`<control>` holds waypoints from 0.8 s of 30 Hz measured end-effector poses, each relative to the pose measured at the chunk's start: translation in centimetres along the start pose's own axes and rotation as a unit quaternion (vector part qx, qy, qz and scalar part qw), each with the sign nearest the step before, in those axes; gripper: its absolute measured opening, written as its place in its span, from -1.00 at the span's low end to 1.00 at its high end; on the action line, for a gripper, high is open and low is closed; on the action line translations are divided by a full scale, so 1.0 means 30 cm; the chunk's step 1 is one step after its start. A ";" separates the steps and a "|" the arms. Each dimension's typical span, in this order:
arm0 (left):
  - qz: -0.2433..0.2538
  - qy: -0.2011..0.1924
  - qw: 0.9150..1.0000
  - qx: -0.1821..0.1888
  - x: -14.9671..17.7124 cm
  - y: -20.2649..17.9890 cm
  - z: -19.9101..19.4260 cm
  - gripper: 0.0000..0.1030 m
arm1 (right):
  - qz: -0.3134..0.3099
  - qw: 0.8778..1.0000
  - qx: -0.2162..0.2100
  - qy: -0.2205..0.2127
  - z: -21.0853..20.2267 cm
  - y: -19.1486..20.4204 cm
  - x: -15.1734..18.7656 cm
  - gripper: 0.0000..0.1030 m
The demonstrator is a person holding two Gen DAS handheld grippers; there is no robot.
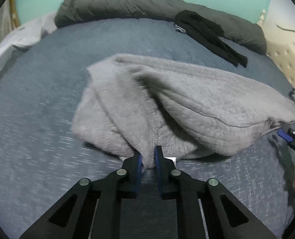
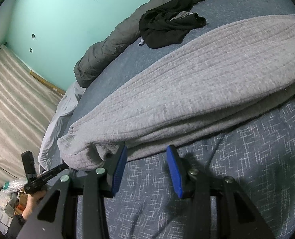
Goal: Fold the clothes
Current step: 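Grasp the folded sweatshirt bundle edge with the left gripper and tuck it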
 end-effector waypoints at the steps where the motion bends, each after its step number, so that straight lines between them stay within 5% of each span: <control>1: -0.005 -0.002 1.000 -0.003 -0.003 0.013 -0.005 -0.82 | 0.001 1.000 0.000 0.000 -0.001 -0.001 0.000 -0.19; 13: -0.060 -0.024 0.997 -0.044 -0.036 0.169 -0.059 -0.84 | 0.000 1.000 -0.004 0.000 -0.009 0.004 -0.002 -0.19; 19: -0.043 -0.046 0.996 -0.057 -0.086 0.210 -0.099 -0.84 | 0.001 1.000 -0.003 0.004 -0.005 -0.005 -0.006 -0.19; 24: -0.042 -0.020 0.996 -0.070 -0.043 0.230 -0.032 -0.84 | 0.003 1.000 -0.004 0.007 -0.004 -0.007 -0.007 -0.19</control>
Point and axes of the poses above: each gripper's, at about its wrist camera, not at the fingertips, and z roughly the way its jaws point, y to its left, x to its underside, the point moved 9 cm from there along z, roughly the way its jaws point, and after that the axes turned 3 degrees about -y, right-handed, at the moved point
